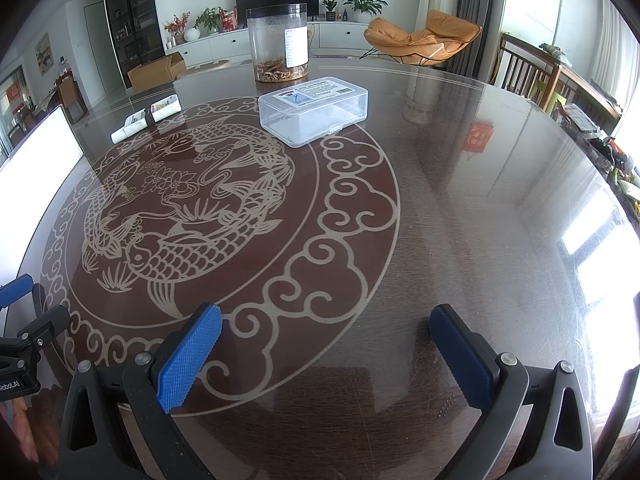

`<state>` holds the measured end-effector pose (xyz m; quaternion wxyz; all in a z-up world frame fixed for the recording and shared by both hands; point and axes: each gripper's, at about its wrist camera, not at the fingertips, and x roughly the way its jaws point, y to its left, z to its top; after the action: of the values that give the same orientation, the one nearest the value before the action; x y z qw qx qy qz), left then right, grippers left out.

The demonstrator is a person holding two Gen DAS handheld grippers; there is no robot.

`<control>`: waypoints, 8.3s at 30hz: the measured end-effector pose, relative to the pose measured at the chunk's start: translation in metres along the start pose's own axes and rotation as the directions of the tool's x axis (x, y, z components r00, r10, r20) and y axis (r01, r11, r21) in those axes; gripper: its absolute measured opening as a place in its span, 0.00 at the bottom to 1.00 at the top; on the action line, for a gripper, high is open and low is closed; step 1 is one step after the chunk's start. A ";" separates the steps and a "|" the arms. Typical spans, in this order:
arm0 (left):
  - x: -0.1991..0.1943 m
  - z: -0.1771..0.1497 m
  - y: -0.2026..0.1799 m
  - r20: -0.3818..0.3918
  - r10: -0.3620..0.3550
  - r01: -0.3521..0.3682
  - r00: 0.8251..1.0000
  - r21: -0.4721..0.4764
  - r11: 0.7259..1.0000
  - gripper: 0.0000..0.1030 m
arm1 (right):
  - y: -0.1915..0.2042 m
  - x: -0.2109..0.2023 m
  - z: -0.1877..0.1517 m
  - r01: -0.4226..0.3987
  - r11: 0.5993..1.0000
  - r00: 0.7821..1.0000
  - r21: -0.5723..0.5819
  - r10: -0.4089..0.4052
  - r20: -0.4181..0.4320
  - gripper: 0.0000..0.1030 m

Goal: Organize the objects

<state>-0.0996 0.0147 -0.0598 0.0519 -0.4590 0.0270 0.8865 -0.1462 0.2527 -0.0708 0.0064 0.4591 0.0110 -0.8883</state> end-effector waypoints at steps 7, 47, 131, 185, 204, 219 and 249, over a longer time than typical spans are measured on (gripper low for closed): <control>0.000 0.000 0.000 0.000 0.000 0.000 1.000 -0.001 1.000 1.00 | 0.000 0.001 0.000 0.000 1.000 1.000 0.000 0.000 0.000 1.00; 0.000 0.000 0.001 0.001 0.000 0.000 1.000 -0.001 1.000 1.00 | 0.000 0.000 0.000 0.000 1.000 1.000 0.000 0.000 0.000 1.00; 0.000 0.001 0.017 0.024 0.008 -0.008 1.000 0.000 1.000 0.52 | 0.002 0.005 0.005 -0.002 1.000 1.000 0.002 0.002 0.001 1.00; -0.034 -0.059 0.022 -0.009 -0.042 0.043 0.999 0.062 0.997 1.00 | 0.077 -0.060 -0.087 0.009 1.000 0.994 0.024 -0.006 -0.107 1.00; -0.036 -0.054 0.019 -0.032 -0.062 0.065 0.998 0.097 0.993 0.91 | 0.078 -0.056 -0.083 0.016 0.999 0.995 0.029 -0.013 -0.096 0.81; -0.143 -0.038 0.058 0.147 -0.286 0.290 0.947 -0.005 0.957 0.51 | 0.078 -0.116 -0.083 -0.154 0.970 0.988 0.190 0.155 0.008 0.62; -0.189 -0.062 0.291 -0.019 0.285 -0.277 0.958 -0.299 0.913 0.95 | 0.397 -0.180 -0.010 -0.530 0.762 0.843 -0.372 0.519 -0.139 0.86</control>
<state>0.0247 -0.2929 0.0588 -0.1458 -0.4417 -0.0423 0.8842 -0.0256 -0.1439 0.0649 0.3471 0.4447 0.0619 -0.8234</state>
